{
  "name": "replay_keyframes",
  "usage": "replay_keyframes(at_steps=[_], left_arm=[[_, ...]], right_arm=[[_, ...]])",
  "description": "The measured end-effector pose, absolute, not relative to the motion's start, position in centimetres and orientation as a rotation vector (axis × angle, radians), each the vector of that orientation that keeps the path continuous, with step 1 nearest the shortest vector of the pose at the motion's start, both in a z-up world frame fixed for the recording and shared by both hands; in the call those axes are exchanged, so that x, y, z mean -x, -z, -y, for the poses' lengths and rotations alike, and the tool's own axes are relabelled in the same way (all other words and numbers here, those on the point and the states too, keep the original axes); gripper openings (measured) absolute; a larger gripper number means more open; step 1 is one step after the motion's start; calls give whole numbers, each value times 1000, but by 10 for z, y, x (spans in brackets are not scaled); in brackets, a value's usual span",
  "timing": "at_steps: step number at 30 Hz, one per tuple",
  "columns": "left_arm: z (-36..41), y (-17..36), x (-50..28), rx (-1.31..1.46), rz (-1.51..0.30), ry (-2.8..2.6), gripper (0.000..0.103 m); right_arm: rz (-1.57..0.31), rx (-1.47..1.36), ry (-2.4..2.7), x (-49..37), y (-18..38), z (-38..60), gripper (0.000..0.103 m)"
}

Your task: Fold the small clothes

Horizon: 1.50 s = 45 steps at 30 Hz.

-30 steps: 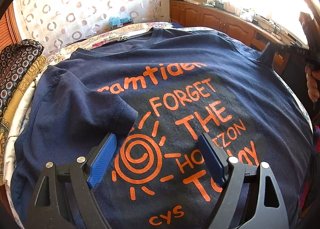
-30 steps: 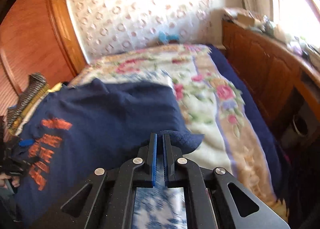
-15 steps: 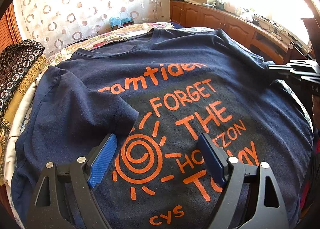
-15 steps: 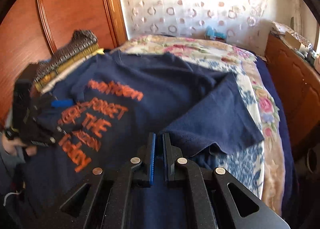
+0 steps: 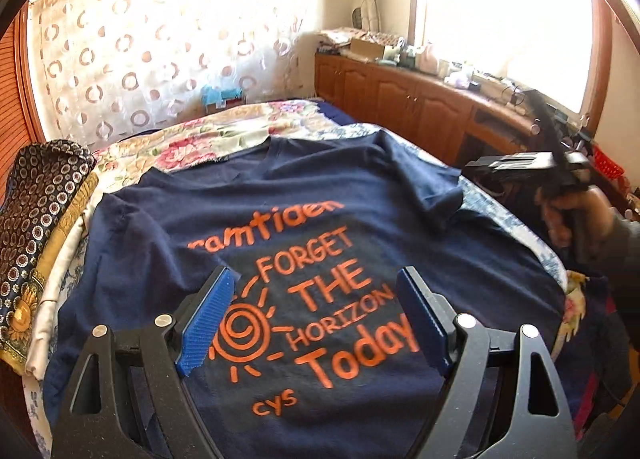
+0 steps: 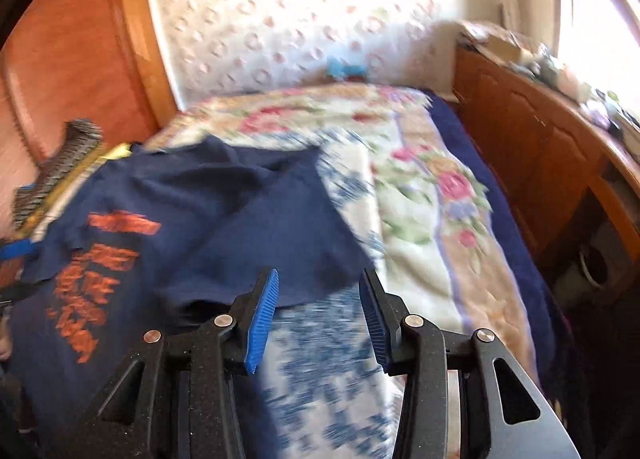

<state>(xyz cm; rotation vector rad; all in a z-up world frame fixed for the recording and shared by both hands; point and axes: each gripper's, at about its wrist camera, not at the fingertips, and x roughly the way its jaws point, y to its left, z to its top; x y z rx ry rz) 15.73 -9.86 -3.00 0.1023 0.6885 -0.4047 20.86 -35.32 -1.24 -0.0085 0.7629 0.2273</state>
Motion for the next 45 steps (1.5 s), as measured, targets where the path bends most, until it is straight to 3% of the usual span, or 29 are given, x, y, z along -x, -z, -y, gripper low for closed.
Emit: replay_keyframes(at_steps=[11, 12, 16, 19, 32, 42, 45], left_arm=[[90, 33, -157, -80, -688, 387, 84], [89, 34, -157, -76, -691, 386, 84], [86, 36, -155, -74, -693, 381, 84], [81, 38, -155, -71, -694, 372, 84], [33, 37, -154, -8, -686, 290, 84], [13, 46, -152, 16, -699, 255, 84], [6, 48, -153, 21, -702, 243, 84]], right_arm=[[-828, 60, -158, -249, 35, 341, 44], [-825, 70, -159, -253, 37, 342, 41], [-818, 128, -175, -261, 42, 331, 6], [-813, 153, -220, -259, 39, 323, 2], [-647, 182, -520, -247, -38, 232, 2], [-719, 231, -611, -288, -33, 170, 2], [-735, 250, -571, -301, -27, 167, 26]])
